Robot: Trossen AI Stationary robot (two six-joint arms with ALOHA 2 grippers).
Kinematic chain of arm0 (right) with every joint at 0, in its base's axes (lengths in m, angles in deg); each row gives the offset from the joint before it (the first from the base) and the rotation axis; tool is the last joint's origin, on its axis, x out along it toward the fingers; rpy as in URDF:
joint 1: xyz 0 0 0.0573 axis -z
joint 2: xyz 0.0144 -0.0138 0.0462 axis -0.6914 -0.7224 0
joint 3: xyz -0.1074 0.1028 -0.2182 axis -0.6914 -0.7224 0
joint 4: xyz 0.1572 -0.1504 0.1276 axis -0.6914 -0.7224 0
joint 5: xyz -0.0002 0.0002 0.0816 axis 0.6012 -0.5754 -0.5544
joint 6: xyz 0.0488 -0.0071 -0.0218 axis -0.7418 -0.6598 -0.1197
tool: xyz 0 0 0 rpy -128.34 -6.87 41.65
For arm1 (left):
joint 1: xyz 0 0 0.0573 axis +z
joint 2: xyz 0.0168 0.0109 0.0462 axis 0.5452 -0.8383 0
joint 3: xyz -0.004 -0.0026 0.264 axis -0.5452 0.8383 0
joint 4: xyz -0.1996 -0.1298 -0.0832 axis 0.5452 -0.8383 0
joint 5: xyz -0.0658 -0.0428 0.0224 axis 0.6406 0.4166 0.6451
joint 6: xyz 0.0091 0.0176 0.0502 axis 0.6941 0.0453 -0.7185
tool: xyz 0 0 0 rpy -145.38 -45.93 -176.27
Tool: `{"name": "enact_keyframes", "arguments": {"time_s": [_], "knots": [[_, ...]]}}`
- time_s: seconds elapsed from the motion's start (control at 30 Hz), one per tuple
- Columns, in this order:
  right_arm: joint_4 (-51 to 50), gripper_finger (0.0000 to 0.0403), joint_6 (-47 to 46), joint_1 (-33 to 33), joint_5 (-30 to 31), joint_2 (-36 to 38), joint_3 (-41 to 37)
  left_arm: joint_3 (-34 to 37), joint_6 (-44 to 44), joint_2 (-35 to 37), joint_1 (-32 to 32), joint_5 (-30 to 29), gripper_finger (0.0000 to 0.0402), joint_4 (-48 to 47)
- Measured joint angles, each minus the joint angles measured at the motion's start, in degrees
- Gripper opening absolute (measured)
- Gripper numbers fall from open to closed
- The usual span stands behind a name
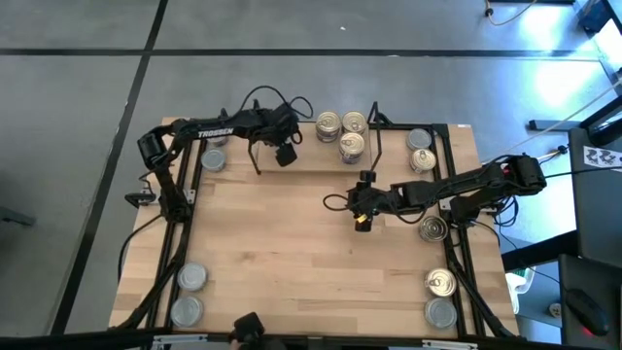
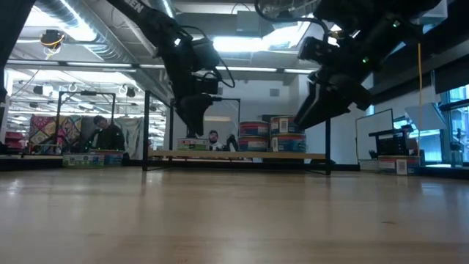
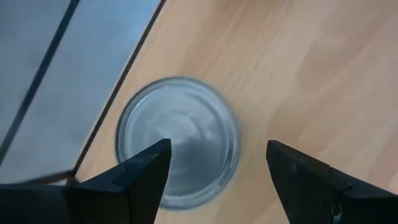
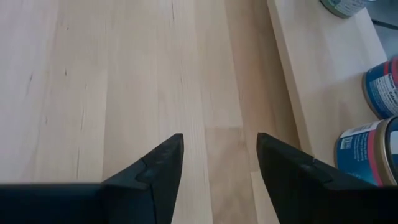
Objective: Stack canned seafood by type on shelf
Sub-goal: Put the green and white tuna can on the shelf
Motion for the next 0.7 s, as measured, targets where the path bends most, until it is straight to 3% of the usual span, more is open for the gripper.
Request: {"name": "enact_keyframes", "arguments": {"time_s": [0.17, 0.33, 0.7], "knots": [[1.1, 0.0202, -0.01, 0.0, -0.48, -0.3, 0.0, 2.77, -2.13, -0.24, 0.01, -0.69, 0.0264, 4.95], [1.68, 0.0202, -0.05, 0.0, -2.02, -1.13, 0.0, 3.01, -2.3, -0.24, 0.11, -7.15, 0.0264, 5.48], [2.16, 0.0202, -0.48, 0.0, -3.69, -1.79, 0.0, 3.01, -1.44, -0.24, 2.14, -9.68, 0.0264, 6.06]]}}
